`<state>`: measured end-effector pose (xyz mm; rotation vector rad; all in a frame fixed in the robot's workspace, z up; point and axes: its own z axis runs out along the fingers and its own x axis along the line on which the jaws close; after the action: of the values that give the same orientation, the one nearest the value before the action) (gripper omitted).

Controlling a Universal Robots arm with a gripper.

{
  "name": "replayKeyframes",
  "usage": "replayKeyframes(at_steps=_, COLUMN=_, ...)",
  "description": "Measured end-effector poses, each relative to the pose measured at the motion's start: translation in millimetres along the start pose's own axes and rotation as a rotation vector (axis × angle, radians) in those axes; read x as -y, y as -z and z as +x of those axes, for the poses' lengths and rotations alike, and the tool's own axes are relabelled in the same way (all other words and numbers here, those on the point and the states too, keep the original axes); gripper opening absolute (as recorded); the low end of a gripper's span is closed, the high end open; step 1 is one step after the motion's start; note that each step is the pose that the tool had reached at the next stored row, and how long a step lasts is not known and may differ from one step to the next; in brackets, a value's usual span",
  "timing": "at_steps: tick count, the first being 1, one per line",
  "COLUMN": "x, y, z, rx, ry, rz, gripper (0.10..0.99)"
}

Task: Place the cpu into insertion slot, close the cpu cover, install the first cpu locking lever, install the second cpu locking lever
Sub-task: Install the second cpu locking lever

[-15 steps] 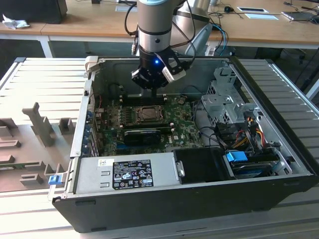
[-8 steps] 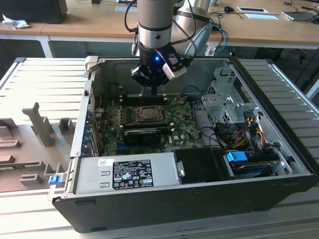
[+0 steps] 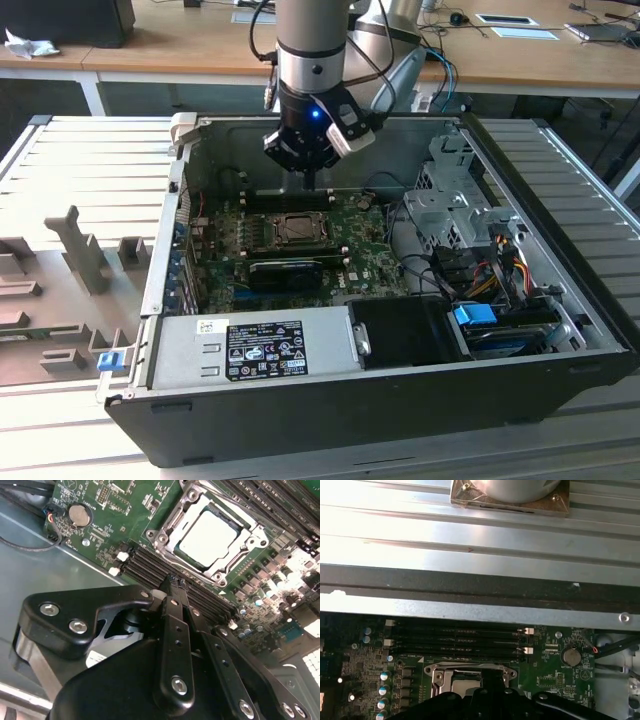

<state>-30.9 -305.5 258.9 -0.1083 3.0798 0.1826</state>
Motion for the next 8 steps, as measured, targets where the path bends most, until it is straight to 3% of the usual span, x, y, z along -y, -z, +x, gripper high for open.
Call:
replayKeyframes(at_steps=5, x=4.0, y=2.7, z=0.3, rx=-0.0001, ry=0.000, rz=0.000, gripper=0.106)
replayKeyframes(at_steps=8, x=2.4, y=17.5, z=-0.6, rx=0.0001, ry=0.000, rz=0.000, gripper=0.106)
